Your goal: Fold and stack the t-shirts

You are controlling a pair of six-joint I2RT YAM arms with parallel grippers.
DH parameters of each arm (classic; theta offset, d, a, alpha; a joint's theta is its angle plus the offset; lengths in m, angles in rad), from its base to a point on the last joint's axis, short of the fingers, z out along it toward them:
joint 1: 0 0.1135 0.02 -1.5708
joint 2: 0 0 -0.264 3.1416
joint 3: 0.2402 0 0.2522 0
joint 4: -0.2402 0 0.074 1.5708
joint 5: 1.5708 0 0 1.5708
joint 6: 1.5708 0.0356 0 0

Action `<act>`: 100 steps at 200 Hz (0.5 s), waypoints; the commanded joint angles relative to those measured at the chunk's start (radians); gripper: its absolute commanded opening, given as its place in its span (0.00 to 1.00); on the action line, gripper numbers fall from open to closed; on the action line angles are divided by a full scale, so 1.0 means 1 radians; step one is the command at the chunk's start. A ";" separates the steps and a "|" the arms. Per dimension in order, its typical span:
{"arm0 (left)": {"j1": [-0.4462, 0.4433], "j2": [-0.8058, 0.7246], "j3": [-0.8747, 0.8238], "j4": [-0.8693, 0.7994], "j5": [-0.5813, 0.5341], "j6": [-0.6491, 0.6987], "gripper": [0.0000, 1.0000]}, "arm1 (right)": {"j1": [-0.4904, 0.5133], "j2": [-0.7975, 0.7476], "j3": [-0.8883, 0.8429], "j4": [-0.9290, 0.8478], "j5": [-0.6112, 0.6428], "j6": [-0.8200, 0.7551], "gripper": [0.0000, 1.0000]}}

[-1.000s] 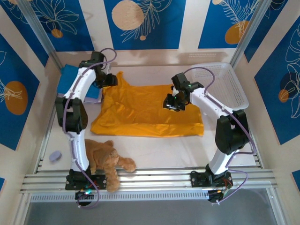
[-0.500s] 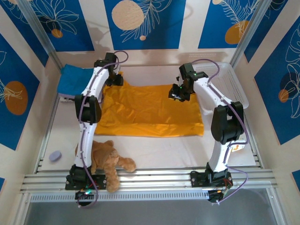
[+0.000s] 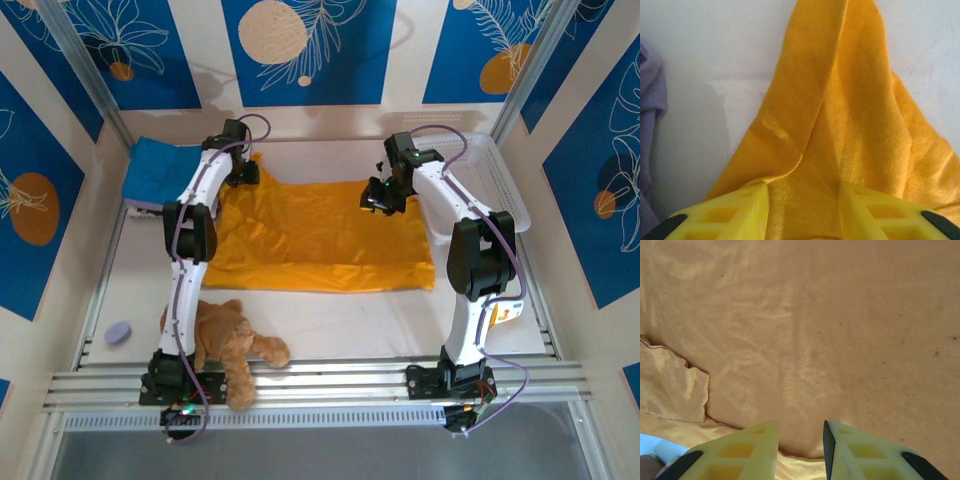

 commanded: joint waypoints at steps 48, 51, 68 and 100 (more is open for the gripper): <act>0.002 0.007 0.041 0.033 -0.119 0.029 0.44 | -0.007 0.032 0.055 -0.037 -0.044 0.000 0.32; 0.002 0.009 0.041 0.034 -0.120 0.030 0.45 | -0.006 0.035 0.058 -0.037 -0.044 0.000 0.32; 0.003 0.023 0.064 0.018 -0.115 0.031 0.47 | -0.006 0.045 0.069 -0.039 -0.049 0.003 0.32; 0.004 0.030 0.069 -0.005 -0.087 0.030 0.47 | -0.008 0.062 0.094 -0.036 -0.041 0.009 0.32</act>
